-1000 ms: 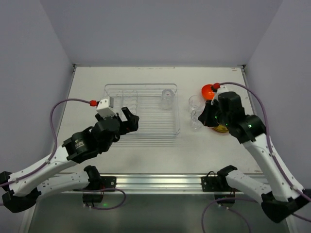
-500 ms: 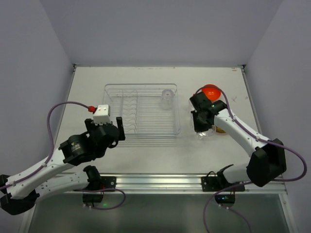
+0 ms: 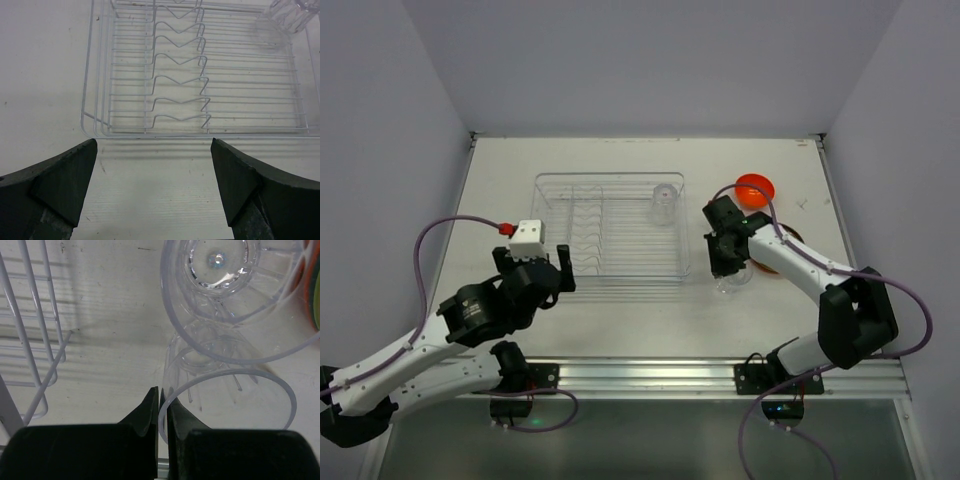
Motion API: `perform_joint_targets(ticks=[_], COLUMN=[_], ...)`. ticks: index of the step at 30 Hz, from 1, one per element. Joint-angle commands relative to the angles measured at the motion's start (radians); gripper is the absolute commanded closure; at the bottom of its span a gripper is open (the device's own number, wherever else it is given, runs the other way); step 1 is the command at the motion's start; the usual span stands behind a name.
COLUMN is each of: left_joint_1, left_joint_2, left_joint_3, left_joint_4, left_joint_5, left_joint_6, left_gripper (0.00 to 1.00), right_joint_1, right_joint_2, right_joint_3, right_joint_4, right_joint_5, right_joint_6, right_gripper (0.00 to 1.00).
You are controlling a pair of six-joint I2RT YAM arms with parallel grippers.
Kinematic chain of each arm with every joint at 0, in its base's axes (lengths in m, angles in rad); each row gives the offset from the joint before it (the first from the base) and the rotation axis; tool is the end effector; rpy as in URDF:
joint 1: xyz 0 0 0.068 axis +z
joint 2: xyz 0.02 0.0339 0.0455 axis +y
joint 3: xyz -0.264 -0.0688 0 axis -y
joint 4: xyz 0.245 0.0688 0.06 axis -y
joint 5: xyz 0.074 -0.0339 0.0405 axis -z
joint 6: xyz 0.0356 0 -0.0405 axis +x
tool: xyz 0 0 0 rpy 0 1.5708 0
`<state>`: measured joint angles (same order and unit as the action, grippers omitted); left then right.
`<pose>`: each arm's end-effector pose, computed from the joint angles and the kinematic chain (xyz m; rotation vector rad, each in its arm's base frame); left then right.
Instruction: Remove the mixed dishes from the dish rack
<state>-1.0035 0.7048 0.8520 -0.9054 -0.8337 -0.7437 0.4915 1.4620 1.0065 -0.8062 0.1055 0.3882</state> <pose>0.0886 -0.0900 0.3125 -0.1197 2.0490 -0.0918 0.2407 0.1246 0.2178 -0.1223 2.8145 0.0523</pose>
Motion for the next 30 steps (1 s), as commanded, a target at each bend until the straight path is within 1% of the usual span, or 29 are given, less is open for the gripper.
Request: perform_joint_targets(ticks=[1, 5, 9, 10, 13, 17, 19, 20, 23, 25, 26, 27, 28, 29, 30], left_joint_1=[0.000, 0.000, 0.000, 0.000, 0.002, 0.000, 0.002, 0.000, 0.002, 0.002, 0.002, 0.003, 0.002, 0.002, 0.002], left_joint_2=[-0.013, -0.008, -0.005, -0.002, -0.001, -0.002, -0.001, -0.001, 0.008, 0.024, 0.028, 0.032, 0.039, 0.045, 0.054], left_joint_3=[-0.011, -0.011, -0.011, -0.010, -0.011, -0.013, -0.011, -0.013, -0.011, -0.002, 0.010, 0.012, 0.015, 0.016, 0.024], left_joint_4=[0.045, 0.045, 0.045, 0.045, 0.045, 0.045, 0.046, 0.046, 0.051, 0.062, 0.072, 0.097, 0.161, 0.193, 0.226], left_joint_5=[-0.024, -0.024, -0.022, -0.022, -0.022, -0.022, -0.021, -0.021, -0.018, 0.011, 0.034, 0.097, 0.125, 0.151, 0.185], left_joint_6=[0.012, 0.010, 0.010, 0.010, 0.010, 0.010, 0.010, 0.010, 0.013, 0.017, 0.020, 0.029, 0.035, 0.037, 0.038], left_gripper=[0.00, 0.00, 0.00, 0.00, 0.00, 0.00, 0.00, 0.00, 0.00, 0.00, 0.00, 0.00, 0.00, 0.00, 0.00], right_joint_1=[0.005, 0.007, 0.012, 0.013, 0.021, 0.022, 0.024, 0.024, 0.024, 0.025, 0.024, 0.024, 0.022, 0.022, 0.021], right_joint_2=[0.026, 0.034, 0.037, 0.031, 0.005, -0.028, -0.037, -0.055, -0.115, -0.158, -0.214, -0.247, -0.279, -0.314, -0.386], right_joint_3=[0.010, 0.021, 0.029, 0.029, 0.034, 0.044, 0.052, 0.055, 0.070, 0.096, 0.107, 0.118, 0.139, 0.147, 0.153], right_joint_4=[0.042, 0.038, 0.030, 0.030, 0.027, 0.016, -0.004, -0.011, -0.045, -0.079, -0.091, -0.118, -0.132, -0.143, -0.146], right_joint_5=[0.002, 0.008, 0.019, 0.019, -0.001, -0.015, -0.007, -0.001, 0.005, -0.013, -0.020, -0.021, -0.015, 0.000, 0.016], right_joint_6=[0.001, 0.003, 0.014, 0.020, 0.026, 0.028, 0.034, 0.037, 0.055, 0.057, 0.054, 0.049, 0.046, 0.046, 0.046], right_gripper=[1.00, 1.00, 0.89, 0.82, 0.75, 0.71, 0.65, 0.57, 0.53, 0.52, 0.50, 0.47, 0.44, 0.38, 0.27])
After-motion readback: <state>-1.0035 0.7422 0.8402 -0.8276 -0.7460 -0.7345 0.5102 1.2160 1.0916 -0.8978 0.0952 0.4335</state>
